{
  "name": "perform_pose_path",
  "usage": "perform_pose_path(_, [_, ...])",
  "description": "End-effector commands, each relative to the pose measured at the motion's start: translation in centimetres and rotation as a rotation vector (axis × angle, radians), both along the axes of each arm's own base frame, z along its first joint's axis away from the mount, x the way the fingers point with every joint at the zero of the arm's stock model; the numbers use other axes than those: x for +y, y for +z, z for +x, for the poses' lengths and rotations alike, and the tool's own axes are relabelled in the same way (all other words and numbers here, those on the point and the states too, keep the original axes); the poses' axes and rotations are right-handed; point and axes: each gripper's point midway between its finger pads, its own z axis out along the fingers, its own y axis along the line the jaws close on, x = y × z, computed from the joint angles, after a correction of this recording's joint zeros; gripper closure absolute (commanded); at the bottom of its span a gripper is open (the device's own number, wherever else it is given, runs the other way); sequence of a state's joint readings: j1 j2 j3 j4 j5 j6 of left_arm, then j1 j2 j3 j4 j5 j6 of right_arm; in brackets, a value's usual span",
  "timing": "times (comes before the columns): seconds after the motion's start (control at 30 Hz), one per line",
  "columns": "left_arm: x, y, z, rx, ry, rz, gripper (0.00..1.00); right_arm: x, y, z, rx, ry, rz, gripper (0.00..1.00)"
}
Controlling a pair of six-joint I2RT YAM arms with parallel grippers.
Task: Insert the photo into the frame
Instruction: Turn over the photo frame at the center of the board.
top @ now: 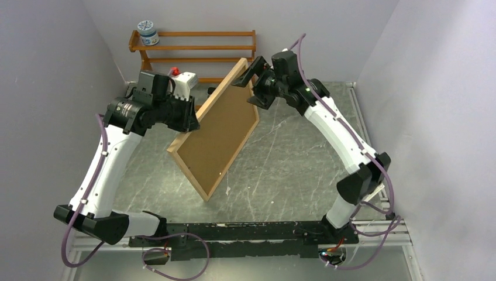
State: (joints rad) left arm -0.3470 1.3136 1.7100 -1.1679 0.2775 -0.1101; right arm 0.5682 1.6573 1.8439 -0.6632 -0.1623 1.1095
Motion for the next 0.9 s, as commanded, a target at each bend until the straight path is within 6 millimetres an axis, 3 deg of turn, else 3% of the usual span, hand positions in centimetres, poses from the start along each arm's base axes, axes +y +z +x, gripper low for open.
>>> perform_pose_path(0.0, [-2.4, 2.5, 0.5, -0.139, -0.085, -0.030, 0.98, 1.0, 1.0, 0.5, 0.017, 0.027, -0.001, 0.10])
perform_pose_path(0.13, [-2.9, 1.6, 0.9, -0.131, -0.068, 0.034, 0.97, 1.5, 1.2, 1.2, 0.014, 0.022, 0.003, 0.10])
perform_pose_path(0.37, [-4.8, 1.4, 0.7, -0.145, -0.108, 0.080, 0.91, 1.4, -1.3, 1.0, 0.110, 0.009, -0.061, 0.12])
perform_pose_path(0.63, [-7.3, 1.2, -0.9, -0.096, -0.254, 0.011, 0.59, -0.7, -3.4, -1.0, 0.172, 0.042, -0.141, 0.28])
perform_pose_path(0.87, [-11.8, 4.7, -6.2, -0.047, -0.569, -0.289, 0.31, -3.5, -3.2, -2.3, 0.173, 0.001, -0.111, 0.47])
